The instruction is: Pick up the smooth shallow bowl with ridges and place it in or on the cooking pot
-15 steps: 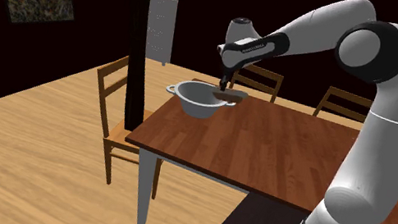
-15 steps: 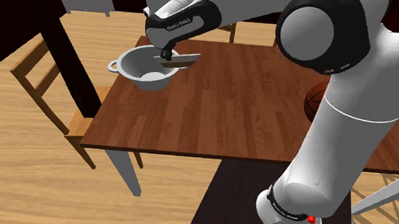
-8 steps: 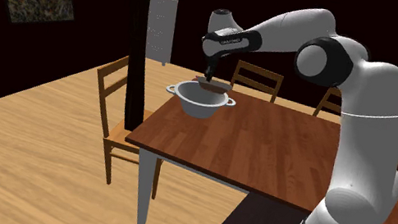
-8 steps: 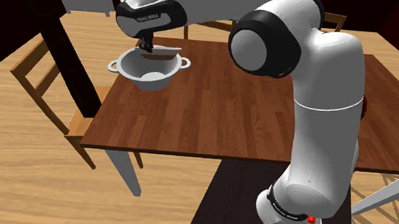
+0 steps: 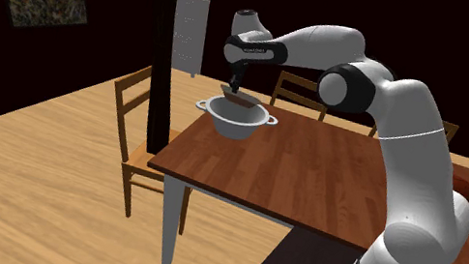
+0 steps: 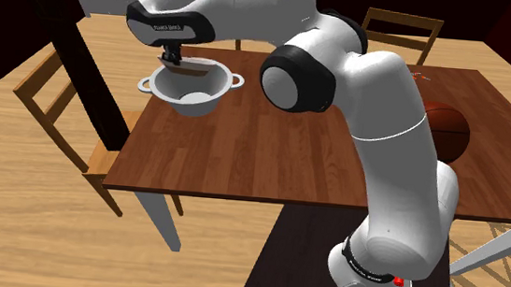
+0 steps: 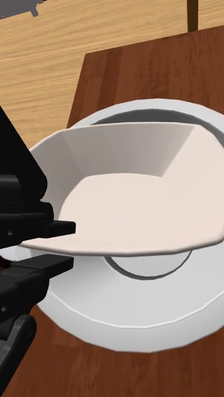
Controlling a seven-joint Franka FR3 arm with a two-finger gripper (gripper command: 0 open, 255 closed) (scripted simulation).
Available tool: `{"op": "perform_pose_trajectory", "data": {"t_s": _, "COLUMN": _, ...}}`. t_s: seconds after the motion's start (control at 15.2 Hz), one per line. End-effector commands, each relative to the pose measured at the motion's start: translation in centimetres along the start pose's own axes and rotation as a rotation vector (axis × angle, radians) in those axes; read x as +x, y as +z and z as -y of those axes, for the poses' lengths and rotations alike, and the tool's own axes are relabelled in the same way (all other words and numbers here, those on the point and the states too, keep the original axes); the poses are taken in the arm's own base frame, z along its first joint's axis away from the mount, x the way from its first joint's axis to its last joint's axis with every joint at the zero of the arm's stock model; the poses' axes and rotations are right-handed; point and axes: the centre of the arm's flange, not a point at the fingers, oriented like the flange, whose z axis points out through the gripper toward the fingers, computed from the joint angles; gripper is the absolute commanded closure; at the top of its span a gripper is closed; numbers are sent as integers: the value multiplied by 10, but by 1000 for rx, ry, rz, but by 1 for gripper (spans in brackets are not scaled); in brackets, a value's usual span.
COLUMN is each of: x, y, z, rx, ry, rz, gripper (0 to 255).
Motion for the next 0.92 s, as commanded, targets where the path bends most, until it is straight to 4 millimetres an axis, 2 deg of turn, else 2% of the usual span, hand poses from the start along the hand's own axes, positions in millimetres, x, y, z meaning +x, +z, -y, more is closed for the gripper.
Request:
{"op": "perform_pose_trajectory", "data": {"t_s": 0.0, "x": 0, "y": 9, "z": 3, "rx": -1, "ry": 0, "rz": -1, "gripper": 255}}
{"op": "perform_pose_trajectory", "data": {"t_s": 0.86, "x": -3, "y": 73, "z": 27, "rx": -1, "ry": 0, "rz": -1, "gripper": 255}}
